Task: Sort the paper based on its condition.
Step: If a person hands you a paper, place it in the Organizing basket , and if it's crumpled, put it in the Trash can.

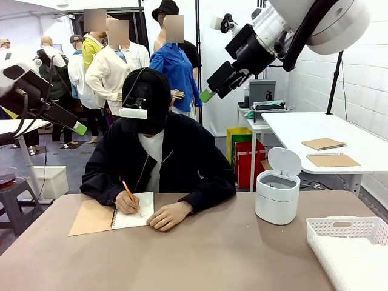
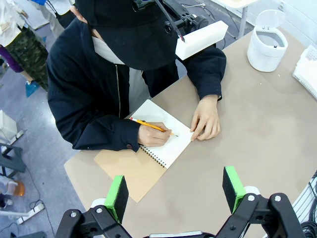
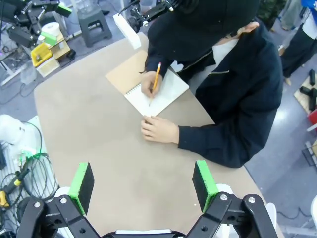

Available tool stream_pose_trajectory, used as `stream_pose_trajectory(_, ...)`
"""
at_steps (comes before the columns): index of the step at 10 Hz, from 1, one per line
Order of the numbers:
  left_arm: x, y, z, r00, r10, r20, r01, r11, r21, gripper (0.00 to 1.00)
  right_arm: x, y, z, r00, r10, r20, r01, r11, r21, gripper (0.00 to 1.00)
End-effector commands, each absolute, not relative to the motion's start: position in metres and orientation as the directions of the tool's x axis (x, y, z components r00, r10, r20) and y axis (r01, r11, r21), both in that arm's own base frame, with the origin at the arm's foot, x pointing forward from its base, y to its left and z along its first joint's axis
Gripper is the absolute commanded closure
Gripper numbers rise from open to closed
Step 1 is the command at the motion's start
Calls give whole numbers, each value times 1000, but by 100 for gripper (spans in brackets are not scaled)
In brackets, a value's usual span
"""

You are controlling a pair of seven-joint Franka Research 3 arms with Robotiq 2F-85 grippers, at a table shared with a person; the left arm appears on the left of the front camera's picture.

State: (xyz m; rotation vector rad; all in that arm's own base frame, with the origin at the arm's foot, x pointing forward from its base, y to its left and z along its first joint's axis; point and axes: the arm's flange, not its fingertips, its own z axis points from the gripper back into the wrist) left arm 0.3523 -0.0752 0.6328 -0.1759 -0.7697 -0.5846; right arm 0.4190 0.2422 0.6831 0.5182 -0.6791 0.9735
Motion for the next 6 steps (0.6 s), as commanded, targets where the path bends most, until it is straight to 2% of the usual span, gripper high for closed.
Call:
stream_pose_trajectory(1,353,-74,634,566,-430,704,554,830,61,0,421,243,682,390,571,723,-876,472,100,0)
stream_pose_trajectory(6,353,-74,634,566,-430,704,554,830,61,0,421,243,682,390,571,723,-876,472,100,0)
